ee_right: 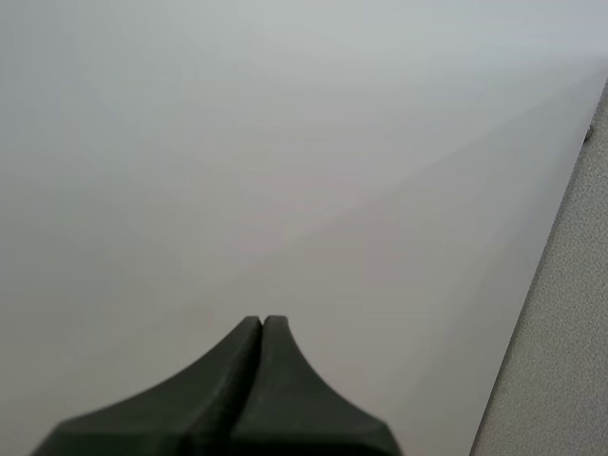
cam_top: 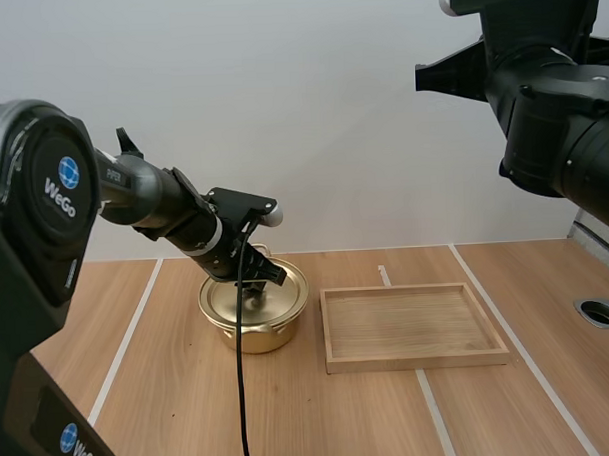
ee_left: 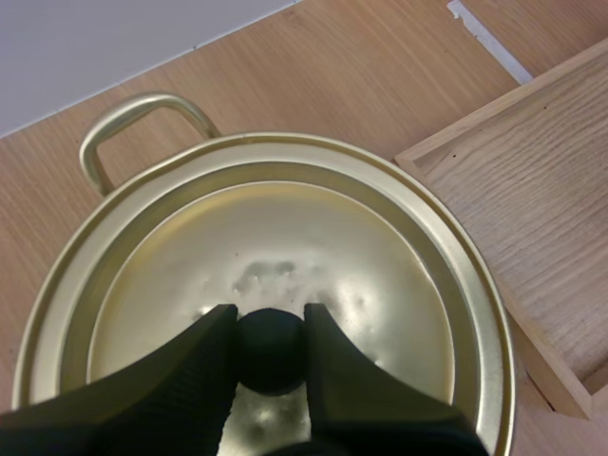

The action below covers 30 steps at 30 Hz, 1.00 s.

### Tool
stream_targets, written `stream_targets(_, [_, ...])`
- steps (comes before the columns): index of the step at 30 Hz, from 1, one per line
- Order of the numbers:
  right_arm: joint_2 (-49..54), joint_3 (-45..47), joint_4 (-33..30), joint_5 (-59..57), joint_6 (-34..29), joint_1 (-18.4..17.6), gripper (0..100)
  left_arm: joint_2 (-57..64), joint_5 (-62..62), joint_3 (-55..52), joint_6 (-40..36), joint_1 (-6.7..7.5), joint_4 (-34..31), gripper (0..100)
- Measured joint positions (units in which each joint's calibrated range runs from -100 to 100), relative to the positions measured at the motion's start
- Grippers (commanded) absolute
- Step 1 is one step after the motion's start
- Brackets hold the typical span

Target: Open the pot, put the pineapple inside, and close it

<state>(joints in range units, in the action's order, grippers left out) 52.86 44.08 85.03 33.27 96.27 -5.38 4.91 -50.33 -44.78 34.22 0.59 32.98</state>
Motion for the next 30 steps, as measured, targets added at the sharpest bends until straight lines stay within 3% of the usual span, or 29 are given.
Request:
stream_targets(10, [0.0,0.0,0.0,0.0,0.0,0.0,0,-1.0,0.0,0.0,0.3,0.00,0.8,0])
stream_targets(11, [0.0,0.0,0.0,0.0,0.0,0.0,0,-1.0,0.0,0.0,0.3,0.00,0.8,5])
stream_targets(13, [0.0,0.0,0.0,0.0,0.0,0.0,0,-1.0,0.0,0.0,0.3,0.00,0.8,24])
stream_targets(14, [0.0,0.0,0.0,0.0,0.0,0.0,0,-1.0,0.0,0.0,0.3,0.00,0.8,41])
stream_targets(16, [0.0,0.0,0.0,0.0,0.0,0.0,0,-1.0,0.0,0.0,0.3,0.00,0.8,94])
stream_targets(17, [0.0,0.0,0.0,0.0,0.0,0.0,0,-1.3,-0.2,0.0,0.4,0.00,0.8,100])
stream_targets(30, [0.0,0.0,0.0,0.0,0.0,0.0,0,-1.6,-0.2,1.1,-1.9,0.09,-1.0,100])
